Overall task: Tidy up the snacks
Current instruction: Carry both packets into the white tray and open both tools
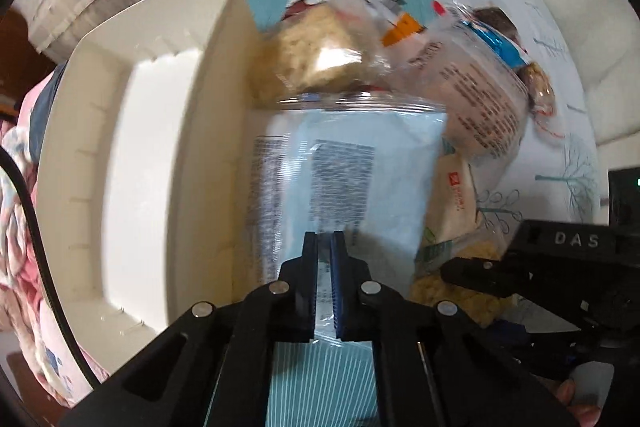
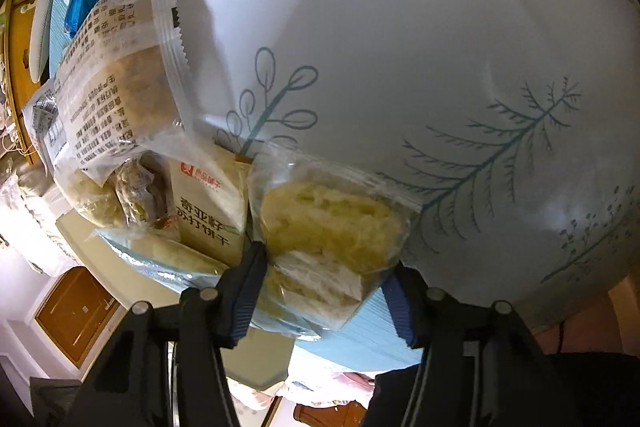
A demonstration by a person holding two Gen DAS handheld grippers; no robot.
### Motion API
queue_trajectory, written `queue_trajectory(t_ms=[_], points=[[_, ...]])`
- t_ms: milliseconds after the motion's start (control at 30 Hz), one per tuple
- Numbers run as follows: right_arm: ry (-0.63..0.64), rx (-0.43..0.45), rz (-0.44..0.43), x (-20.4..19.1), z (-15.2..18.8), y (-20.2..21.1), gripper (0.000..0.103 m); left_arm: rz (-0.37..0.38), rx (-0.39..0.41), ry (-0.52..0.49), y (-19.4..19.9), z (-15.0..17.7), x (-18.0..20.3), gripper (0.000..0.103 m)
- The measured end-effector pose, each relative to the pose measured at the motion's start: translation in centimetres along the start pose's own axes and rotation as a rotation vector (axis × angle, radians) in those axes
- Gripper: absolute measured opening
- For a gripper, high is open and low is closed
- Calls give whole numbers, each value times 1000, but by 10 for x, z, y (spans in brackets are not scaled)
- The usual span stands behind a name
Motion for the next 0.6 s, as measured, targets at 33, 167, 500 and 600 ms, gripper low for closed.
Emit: queue_trajectory(t_ms=[33, 167, 500, 600], points=[[2, 0, -1, 0, 0, -1, 56, -3, 9, 6, 2, 0, -4, 3], [17, -1, -20, -4, 6, 5, 49, 1, 33, 20, 14, 3, -12, 3], [16, 45, -39, 25, 11, 36, 43, 78, 57, 18, 23, 3, 18, 53], [11, 59, -44, 31, 9, 45, 42, 49, 47, 11, 17, 3, 23, 68]])
Point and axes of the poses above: each gripper's, at about its wrist camera, not at the fingertips, and y roughly against the way its jaws point, x to its right, z to its underside, the point moved 10 cm from there along -y, roughly the way its jaws point, and after that the axes turned 3 degrees about -y, right-handed, at the moved point
